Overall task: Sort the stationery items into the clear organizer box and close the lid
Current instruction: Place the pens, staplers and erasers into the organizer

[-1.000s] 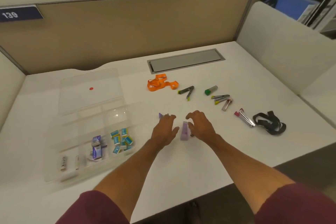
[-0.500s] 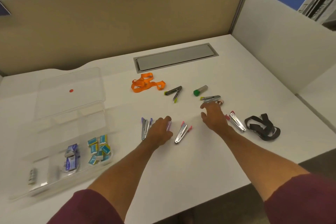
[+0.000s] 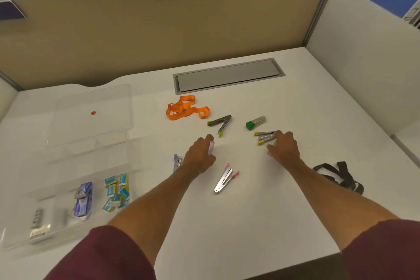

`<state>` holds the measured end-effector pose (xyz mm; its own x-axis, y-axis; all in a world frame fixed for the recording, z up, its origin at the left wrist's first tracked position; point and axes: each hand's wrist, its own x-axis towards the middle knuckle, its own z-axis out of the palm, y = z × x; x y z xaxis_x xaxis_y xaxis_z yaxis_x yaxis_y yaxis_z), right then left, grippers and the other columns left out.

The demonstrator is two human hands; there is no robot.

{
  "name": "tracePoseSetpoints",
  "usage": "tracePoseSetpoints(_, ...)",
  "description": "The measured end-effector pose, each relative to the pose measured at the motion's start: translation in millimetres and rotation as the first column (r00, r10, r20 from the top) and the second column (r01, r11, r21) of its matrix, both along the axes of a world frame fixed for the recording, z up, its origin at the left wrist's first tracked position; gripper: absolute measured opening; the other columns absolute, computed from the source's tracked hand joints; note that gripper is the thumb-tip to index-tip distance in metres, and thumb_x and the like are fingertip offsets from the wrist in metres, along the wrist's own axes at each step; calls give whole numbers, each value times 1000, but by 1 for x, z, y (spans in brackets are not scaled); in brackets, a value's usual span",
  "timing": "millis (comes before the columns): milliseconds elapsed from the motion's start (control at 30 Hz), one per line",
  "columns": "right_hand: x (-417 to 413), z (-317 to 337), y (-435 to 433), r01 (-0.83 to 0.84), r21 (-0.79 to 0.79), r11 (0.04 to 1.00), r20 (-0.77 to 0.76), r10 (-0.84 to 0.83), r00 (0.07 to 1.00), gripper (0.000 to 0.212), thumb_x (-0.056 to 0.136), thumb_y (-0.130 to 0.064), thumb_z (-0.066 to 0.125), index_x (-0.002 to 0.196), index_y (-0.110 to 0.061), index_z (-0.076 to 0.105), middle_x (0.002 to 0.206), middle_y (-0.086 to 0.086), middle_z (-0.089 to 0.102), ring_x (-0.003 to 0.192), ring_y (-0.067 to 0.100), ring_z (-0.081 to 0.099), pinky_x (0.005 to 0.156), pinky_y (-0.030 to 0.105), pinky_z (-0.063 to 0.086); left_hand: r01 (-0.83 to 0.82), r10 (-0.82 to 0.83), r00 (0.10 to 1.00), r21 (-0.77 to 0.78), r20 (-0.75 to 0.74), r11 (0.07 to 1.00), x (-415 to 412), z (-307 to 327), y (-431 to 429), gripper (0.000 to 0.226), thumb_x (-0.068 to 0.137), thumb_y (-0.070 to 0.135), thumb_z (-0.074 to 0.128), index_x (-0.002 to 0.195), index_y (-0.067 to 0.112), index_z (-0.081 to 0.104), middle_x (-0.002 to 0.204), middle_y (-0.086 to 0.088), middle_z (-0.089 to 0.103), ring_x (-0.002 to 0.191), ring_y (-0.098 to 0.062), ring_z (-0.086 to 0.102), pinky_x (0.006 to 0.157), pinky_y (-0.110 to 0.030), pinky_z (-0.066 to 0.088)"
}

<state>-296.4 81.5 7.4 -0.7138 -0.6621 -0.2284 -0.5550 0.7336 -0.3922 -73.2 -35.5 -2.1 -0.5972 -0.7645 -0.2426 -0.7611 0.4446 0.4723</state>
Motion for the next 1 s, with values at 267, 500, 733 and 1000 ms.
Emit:
tracePoseSetpoints(267, 3, 7, -5, -16, -20, 1000, -13, 16, 1000, 41, 81, 2, 57, 120, -5, 46, 125, 19, 37, 106, 42, 52, 80, 39, 48, -13, 13, 999, 2, -51, 1000, -2, 9, 0, 26, 75, 11, 60, 96, 16, 46, 105, -9, 58, 89, -29, 57, 71, -41, 51)
tracePoseSetpoints(500, 39, 32, -45, -175, -82, 981, -50, 171, 984, 48, 77, 3, 64, 122, 3, 47, 128, 18, 40, 107, 41, 53, 86, 39, 47, -139, 137, 985, -9, -104, 990, 23, 35, -14, 45, 80, 14, 67, 121, 13, 47, 109, -13, 59, 95, -29, 58, 81, -41, 53)
tracePoseSetpoints(733, 135, 50, -110, -418, -113, 901, -33, 417, 908, 58, 81, -4, 68, 133, -4, 43, 138, 15, 37, 120, 33, 50, 94, 37, 49, -268, 258, 958, -76, -124, 960, 96, 61, -37, 45, 83, 13, 62, 125, 13, 46, 109, -14, 57, 97, -30, 58, 76, -35, 48)
tracePoseSetpoints(1000, 244, 60, -167, -668, -164, 726, -63, 668, 741, 54, 80, -8, 67, 131, -3, 46, 136, 15, 40, 112, 33, 55, 88, 39, 52, -390, 383, 920, -99, -84, 915, 187, 67, -69, 39, 79, 12, 60, 116, 13, 45, 103, -14, 56, 93, -34, 57, 75, -37, 47)
